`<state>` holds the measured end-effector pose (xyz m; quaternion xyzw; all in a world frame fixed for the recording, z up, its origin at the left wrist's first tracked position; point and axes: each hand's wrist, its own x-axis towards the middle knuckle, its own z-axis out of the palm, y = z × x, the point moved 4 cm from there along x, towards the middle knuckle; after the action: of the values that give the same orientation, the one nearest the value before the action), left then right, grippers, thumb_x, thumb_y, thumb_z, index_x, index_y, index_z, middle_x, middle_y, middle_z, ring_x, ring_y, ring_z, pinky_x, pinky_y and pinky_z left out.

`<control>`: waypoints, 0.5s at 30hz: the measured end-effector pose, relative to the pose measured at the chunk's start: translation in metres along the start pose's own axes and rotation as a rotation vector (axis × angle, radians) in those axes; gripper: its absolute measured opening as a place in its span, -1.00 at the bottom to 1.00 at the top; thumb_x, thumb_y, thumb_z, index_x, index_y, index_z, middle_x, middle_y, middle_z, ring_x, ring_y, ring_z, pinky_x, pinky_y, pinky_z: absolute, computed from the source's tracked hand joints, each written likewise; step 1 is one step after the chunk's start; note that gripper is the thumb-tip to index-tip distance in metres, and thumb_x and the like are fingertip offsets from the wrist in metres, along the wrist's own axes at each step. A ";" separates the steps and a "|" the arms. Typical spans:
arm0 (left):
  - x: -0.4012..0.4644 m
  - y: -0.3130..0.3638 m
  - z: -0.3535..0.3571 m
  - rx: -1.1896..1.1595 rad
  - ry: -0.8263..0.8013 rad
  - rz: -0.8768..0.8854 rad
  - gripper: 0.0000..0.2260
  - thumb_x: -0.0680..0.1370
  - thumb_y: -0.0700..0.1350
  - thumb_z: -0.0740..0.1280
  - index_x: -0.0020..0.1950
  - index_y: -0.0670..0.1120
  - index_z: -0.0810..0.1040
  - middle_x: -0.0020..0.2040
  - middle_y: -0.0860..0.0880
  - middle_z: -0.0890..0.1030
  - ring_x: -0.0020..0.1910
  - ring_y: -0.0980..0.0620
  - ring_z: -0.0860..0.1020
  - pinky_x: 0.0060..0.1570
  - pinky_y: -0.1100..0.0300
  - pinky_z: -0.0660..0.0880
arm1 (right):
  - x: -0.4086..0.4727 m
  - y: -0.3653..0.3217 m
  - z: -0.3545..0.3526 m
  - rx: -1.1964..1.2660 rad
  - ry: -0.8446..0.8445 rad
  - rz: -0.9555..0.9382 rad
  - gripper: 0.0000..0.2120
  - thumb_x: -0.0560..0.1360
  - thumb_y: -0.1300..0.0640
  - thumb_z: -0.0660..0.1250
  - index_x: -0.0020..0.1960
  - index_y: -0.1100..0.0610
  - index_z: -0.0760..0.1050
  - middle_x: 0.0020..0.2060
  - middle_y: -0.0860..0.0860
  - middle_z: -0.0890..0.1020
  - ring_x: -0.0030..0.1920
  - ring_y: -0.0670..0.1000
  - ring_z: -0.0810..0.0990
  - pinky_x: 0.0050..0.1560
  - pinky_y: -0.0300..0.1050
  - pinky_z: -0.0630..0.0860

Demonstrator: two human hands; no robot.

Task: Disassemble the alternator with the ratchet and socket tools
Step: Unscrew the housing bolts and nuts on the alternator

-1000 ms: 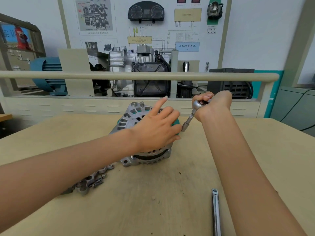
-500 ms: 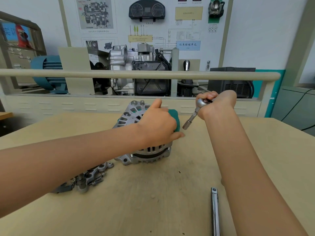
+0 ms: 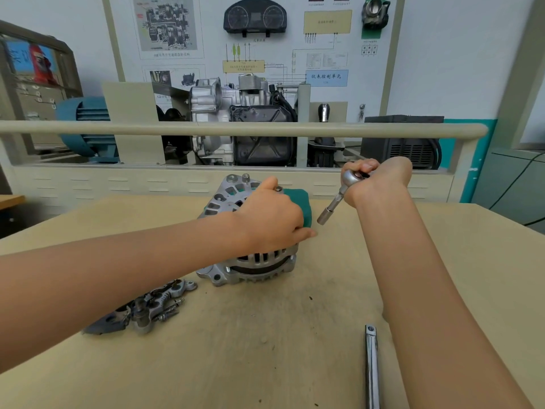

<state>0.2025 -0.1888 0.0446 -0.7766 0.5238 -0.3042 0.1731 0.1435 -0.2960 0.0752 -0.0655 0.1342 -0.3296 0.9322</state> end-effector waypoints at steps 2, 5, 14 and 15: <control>-0.003 0.002 -0.003 0.074 0.094 0.026 -0.52 0.59 0.18 -0.06 -0.20 -0.05 0.52 -0.28 0.02 0.56 -0.29 0.03 0.43 -0.21 0.11 -0.08 | 0.001 0.000 0.000 0.013 -0.009 0.010 -0.75 0.52 0.23 0.02 -0.33 0.13 0.24 -0.50 -0.02 0.23 -0.55 -0.07 0.14 -0.62 -0.35 0.17; -0.006 0.004 -0.001 0.052 0.083 0.077 -0.68 0.59 0.08 -0.02 -0.16 -0.07 0.39 -0.20 -0.02 0.57 -0.20 -0.02 0.43 -0.11 0.08 0.00 | 0.001 0.000 0.000 0.028 -0.009 0.021 -0.75 0.51 0.24 0.01 -0.34 0.13 0.23 -0.50 -0.02 0.22 -0.55 -0.07 0.14 -0.63 -0.35 0.16; -0.001 0.000 0.006 -0.103 -0.034 -0.078 -0.55 0.63 0.11 -0.02 -0.16 -0.09 0.55 -0.24 -0.02 0.56 -0.27 0.02 0.44 -0.15 0.12 -0.03 | 0.000 0.000 0.000 0.041 -0.037 0.013 -0.74 0.55 0.21 -0.02 -0.31 0.12 0.21 -0.48 -0.03 0.21 -0.59 -0.09 0.13 -0.65 -0.36 0.15; 0.000 0.001 0.007 -0.113 -0.039 -0.111 -0.55 0.63 0.10 -0.01 -0.17 -0.10 0.55 -0.25 -0.02 0.55 -0.28 0.02 0.43 -0.12 0.11 0.00 | -0.001 0.000 0.001 0.045 -0.036 0.018 -0.75 0.55 0.21 -0.02 -0.31 0.12 0.21 -0.47 -0.03 0.21 -0.57 -0.09 0.13 -0.65 -0.34 0.15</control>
<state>0.2064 -0.1891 0.0391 -0.8189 0.4927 -0.2681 0.1219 0.1433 -0.2952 0.0760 -0.0490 0.1107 -0.3228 0.9387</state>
